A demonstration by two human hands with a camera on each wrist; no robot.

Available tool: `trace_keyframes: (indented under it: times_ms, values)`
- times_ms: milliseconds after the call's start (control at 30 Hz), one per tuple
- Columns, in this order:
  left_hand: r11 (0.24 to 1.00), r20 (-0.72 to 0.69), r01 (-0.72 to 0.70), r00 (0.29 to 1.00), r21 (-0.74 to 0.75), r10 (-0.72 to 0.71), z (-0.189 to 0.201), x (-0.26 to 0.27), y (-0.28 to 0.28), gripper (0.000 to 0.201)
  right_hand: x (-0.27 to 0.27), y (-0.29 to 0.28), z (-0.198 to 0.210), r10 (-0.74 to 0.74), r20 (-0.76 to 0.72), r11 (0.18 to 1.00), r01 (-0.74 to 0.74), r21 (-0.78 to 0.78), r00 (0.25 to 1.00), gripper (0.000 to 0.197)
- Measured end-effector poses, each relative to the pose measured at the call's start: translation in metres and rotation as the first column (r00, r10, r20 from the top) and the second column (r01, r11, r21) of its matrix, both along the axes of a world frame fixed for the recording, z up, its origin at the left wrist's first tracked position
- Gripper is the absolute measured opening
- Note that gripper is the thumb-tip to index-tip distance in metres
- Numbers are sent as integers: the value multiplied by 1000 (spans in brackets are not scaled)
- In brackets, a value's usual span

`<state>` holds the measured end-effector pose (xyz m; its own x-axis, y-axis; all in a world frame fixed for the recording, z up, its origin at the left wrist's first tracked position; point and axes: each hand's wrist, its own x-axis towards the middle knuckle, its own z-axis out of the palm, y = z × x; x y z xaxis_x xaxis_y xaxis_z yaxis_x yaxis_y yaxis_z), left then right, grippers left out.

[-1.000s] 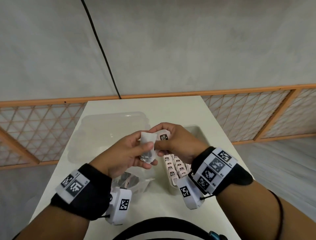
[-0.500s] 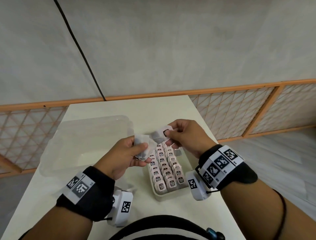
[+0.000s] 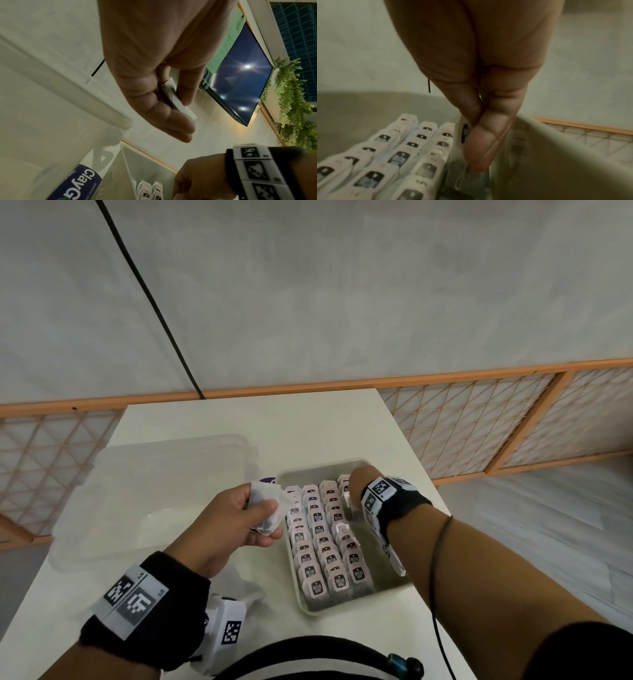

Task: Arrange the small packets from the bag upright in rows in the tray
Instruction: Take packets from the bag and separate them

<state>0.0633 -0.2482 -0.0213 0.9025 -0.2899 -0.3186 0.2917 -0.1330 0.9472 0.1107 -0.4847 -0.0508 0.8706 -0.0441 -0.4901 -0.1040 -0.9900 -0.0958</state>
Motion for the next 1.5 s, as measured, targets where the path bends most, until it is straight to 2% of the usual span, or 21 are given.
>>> trace_keyframes:
  times_ms: [67, 200, 300, 500, 600, 700, 833, 1000, 1067, 1100, 1133, 1167, 1200, 1233, 1267, 1300, 1367, 1500]
  values:
    - [1000, -11, -4, 1000, 7, 4, -2, 1, 2, 12, -1, -3, -4, 11, -20, 1000, -10, 20, 1000, 55]
    - [1000, -26, -9, 1000, 14, 10, -5, 3, 5, 13, 10, 1, -19, -99, 15, 994, 98, 56, 995, 44]
    - [1000, -24, -8, 1000, 12, 8, -5, 4, 4, 13, 10, -1, -21, -49, -52, 998, 51, 40, 997, 50]
    - [1000, -35, -12, 999, 8, 13, -7, 6, 4, 14, 20, 0, -39, -133, 11, 985, 131, 109, 991, 36]
    - [1000, -34, -8, 999, 11, 9, -7, 7, 4, 15, 23, 1, -44, -178, 56, 965, 163, 207, 982, 33]
    - [1000, -32, -8, 999, 10, 9, -8, 7, 4, 16, 27, 1, -52, -210, 108, 969, 193, 153, 972, 34]
    - [1000, -40, -24, 999, -13, 23, -9, 8, 4, 16, 29, -2, -58, -153, 158, 986, 140, 93, 975, 34]
    - [991, -100, -27, 995, -135, 13, -7, 10, 3, 19, 26, 0, -48, -73, 219, 993, 51, 104, 973, 28]
    - [985, -104, -29, 995, -168, 12, -7, 11, 2, 22, 26, 5, -36, -41, 283, 997, 20, 75, 958, 19]
    - [982, -105, -38, 994, -182, 19, -7, 12, 2, 22, 24, 7, -29, -57, 298, 991, 17, 135, 953, 12]
    - [979, -107, -51, 994, -196, 30, -7, 13, 1, 22, 21, 10, -20, -115, 276, 955, 30, 295, 954, 6]
    - [976, -108, -64, 993, -208, 42, -7, 14, -1, 21, 15, 14, -9, -185, 204, 861, 59, 506, 961, 4]
    - [973, -105, -72, 993, -218, 50, -7, 14, -3, 20, 8, 19, 2, -239, 83, 699, 112, 707, 968, 8]
    - [972, -98, -76, 994, -223, 55, -6, 15, -4, 20, 1, 24, 12, -260, -39, 520, 174, 836, 965, 14]
    - [971, -89, -77, 994, -224, 58, -6, 15, -6, 21, -4, 28, 21, -254, -114, 396, 211, 894, 961, 20]
    - [972, -80, -79, 995, -222, 62, -6, 15, -9, 21, -9, 31, 27, -232, -143, 337, 217, 916, 962, 23]
    - [974, -69, -85, 995, -212, 71, -5, 14, -13, 22, -15, 36, 34, -191, -125, 307, 180, 934, 974, 20]
    - [979, -48, -96, 995, -182, 89, -3, 13, -15, 18, -19, 38, 34, -231, -9, 325, 86, 942, 973, 4]
